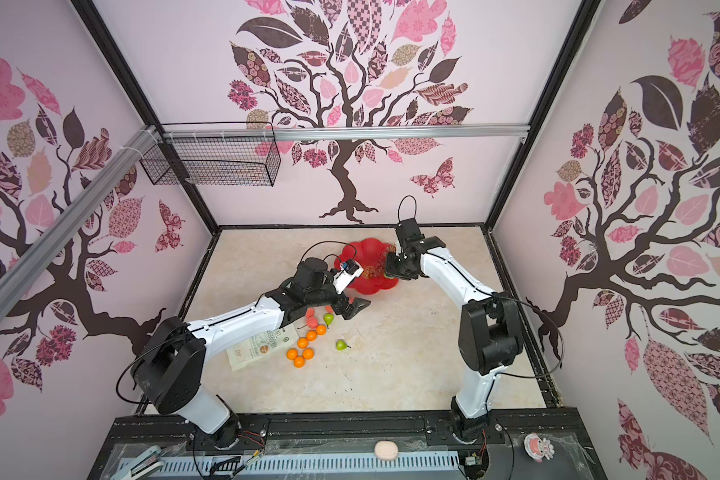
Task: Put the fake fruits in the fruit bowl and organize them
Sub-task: 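Carry the second pear to the bowl with right gripper while left gripper withdraws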
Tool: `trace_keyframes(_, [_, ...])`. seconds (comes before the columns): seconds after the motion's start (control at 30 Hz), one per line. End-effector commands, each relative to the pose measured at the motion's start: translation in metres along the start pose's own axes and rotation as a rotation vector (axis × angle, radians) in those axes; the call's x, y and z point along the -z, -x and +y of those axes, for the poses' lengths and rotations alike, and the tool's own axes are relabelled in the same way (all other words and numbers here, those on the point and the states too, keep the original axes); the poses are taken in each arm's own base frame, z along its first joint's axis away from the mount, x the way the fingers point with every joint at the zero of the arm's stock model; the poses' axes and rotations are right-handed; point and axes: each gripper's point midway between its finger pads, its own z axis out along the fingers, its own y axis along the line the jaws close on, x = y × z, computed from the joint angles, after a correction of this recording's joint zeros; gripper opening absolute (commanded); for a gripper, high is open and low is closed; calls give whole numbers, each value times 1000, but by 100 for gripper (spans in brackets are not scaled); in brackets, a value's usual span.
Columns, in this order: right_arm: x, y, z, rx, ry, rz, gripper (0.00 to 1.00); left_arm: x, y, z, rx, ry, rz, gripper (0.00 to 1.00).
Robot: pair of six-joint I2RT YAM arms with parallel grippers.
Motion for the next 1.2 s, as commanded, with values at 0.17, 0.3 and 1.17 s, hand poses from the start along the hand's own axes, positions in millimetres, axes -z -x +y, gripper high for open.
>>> trace_keyframes(0.17, [-27, 32, -23, 32, -141, -17, 34, 1, 19, 52, 231, 248, -28, 98])
trace_keyframes(0.3, [-43, 39, -27, 27, -164, -1, 34, 1, 24, 52, 337, 221, -73, 98])
trace_keyframes(1.17, [-96, 47, -51, 47, -278, 70, 39, 3, 38, 58, 548, 79, -202, 98])
